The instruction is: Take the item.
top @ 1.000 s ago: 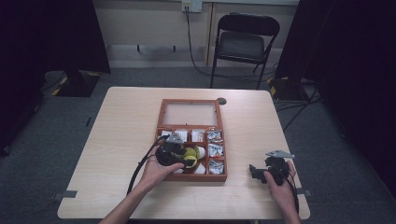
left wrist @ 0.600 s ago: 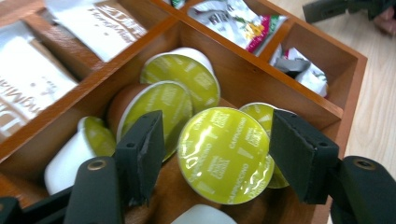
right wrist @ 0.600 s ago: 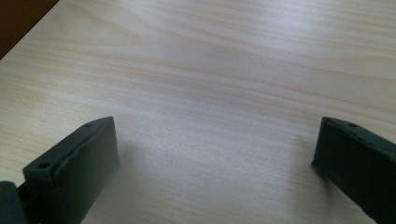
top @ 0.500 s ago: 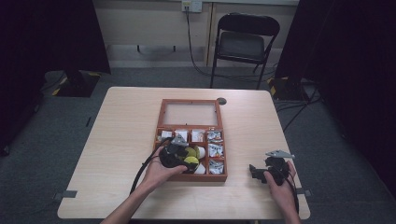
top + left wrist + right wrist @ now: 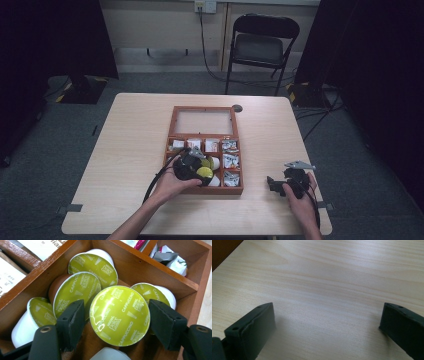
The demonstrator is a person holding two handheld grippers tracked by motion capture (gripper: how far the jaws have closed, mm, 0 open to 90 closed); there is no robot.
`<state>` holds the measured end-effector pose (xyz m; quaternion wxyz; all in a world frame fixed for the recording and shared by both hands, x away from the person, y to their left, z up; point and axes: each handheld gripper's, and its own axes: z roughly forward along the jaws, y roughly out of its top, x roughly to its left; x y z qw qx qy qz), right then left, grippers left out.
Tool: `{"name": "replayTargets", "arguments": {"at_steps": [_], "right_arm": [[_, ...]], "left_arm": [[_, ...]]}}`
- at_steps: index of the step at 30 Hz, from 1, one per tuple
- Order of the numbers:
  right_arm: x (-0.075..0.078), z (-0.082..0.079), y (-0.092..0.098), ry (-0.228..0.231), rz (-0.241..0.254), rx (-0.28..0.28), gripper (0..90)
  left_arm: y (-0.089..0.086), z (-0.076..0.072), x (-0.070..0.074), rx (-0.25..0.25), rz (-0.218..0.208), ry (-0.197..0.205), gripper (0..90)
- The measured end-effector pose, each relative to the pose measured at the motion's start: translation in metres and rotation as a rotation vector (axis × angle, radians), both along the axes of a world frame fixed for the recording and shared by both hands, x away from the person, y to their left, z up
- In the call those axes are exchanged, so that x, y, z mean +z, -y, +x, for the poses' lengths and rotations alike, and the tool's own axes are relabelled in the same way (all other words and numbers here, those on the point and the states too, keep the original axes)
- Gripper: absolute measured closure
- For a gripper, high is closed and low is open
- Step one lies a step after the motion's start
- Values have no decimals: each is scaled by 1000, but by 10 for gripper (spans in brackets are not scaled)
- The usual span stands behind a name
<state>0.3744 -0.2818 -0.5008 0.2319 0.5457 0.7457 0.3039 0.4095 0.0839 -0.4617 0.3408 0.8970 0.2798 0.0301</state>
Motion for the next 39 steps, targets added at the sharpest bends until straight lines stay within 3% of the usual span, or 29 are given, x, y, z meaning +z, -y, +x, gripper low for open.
{"name": "replayTargets", "arguments": {"at_steps": [5,20,33,39], "right_arm": [[0,0,0,0,0,0,0],[0,0,0,0,1,-1,0],[0,0,0,1,1,-1,0],[0,0,0,0,2,-1,0]], "left_arm": [[-1,1,0,-4,-5,-11,320],[3,-2,-1,-1,31,23,376],[-1,-2,1,-17,4,17,380],[-7,0,0,10,-11,16,381]]}}
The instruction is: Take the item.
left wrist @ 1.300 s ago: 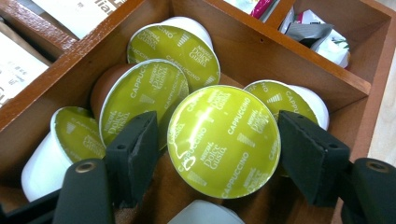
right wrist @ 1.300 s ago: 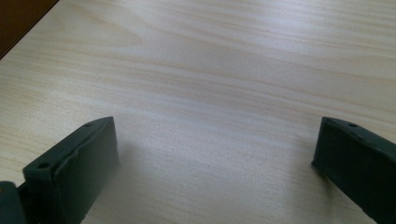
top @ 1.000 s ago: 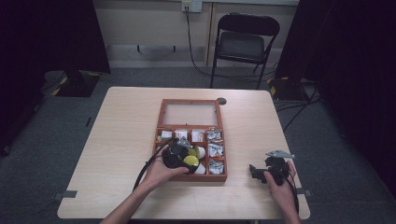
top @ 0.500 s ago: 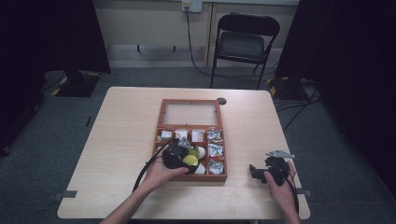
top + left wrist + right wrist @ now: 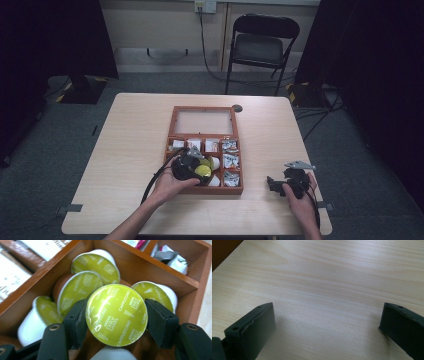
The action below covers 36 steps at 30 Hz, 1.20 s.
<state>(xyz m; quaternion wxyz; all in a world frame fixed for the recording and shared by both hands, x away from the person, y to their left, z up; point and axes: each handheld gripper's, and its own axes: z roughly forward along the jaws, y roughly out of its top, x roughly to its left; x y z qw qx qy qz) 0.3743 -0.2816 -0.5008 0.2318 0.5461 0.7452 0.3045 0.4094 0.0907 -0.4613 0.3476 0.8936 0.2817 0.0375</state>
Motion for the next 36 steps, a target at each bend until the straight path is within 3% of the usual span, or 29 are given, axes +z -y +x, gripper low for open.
{"name": "replayTargets", "arguments": {"at_steps": [2,11,22,29,36], "right_arm": [[0,0,0,0,0,0,0],[0,0,0,0,0,0,0],[0,0,0,0,0,0,0],[0,0,0,0,0,0,0],[0,0,0,0,0,0,0]], "left_arm": [[-2,1,0,3,-21,-10,381],[-3,1,3,4,-39,-7,381],[-10,-1,21,3,-100,47,381],[-16,-4,28,18,-132,58,381],[-21,-6,40,4,-160,76,381]]}}
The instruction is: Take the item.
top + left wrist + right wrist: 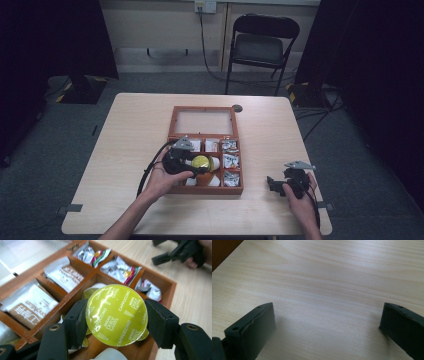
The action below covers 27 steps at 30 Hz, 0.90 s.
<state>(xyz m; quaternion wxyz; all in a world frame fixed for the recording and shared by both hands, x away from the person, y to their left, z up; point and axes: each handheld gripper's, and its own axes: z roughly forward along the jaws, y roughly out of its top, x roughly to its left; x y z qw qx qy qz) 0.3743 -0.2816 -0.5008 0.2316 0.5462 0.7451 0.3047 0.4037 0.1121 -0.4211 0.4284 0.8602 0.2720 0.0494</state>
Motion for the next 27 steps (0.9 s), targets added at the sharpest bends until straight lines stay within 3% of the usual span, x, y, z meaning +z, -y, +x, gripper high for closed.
{"name": "replayTargets", "arguments": {"at_steps": [14,21,27], "right_arm": [[0,0,0,0,0,0,0],[0,0,0,0,0,0,0],[0,0,0,0,0,0,0]], "left_arm": [[-20,0,22,28,-62,41,381],[-24,-3,25,26,-61,46,381],[-37,-2,32,57,-72,60,381]]}}
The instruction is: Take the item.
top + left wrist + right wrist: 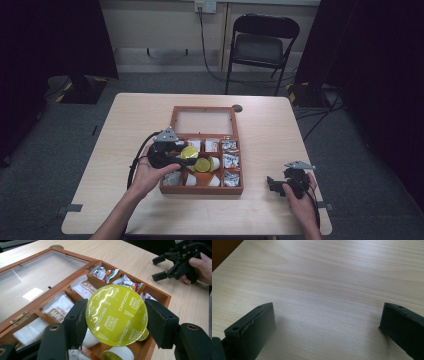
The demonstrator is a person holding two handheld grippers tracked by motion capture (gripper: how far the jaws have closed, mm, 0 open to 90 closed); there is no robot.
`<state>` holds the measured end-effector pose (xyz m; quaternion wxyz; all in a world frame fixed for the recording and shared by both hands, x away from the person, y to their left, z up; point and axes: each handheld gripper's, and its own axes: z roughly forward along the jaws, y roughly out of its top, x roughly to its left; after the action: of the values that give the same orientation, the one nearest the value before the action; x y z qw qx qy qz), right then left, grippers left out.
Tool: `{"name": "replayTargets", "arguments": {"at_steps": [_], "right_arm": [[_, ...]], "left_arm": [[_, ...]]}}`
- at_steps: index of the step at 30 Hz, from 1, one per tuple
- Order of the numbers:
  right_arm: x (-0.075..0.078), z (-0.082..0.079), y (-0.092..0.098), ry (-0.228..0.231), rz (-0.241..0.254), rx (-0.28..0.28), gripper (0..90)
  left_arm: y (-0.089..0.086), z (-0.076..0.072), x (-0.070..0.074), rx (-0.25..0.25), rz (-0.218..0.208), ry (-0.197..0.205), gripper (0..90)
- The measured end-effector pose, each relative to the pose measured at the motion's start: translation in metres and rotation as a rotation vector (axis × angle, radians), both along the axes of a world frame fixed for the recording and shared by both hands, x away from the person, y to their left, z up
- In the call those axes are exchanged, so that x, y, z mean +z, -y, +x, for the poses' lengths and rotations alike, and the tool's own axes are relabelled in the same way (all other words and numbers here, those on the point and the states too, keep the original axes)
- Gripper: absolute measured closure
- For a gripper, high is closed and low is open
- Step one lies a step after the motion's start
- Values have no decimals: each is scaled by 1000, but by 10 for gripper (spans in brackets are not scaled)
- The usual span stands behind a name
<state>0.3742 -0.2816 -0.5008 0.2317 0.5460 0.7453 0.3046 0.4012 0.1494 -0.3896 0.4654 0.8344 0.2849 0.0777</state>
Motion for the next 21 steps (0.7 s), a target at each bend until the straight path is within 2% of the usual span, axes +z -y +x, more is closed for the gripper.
{"name": "replayTargets", "arguments": {"at_steps": [2,5,7,14,21], "right_arm": [[0,0,0,0,0,0,0],[0,0,0,0,0,0,0],[0,0,0,0,0,0,0],[0,0,0,0,0,0,0],[0,0,0,0,0,0,0]], "left_arm": [[-1,0,2,9,9,10,381],[-4,-1,5,16,-1,23,381],[-7,-1,6,25,12,36,381],[-20,0,7,46,-1,26,381],[-33,2,11,79,-11,36,381]]}}
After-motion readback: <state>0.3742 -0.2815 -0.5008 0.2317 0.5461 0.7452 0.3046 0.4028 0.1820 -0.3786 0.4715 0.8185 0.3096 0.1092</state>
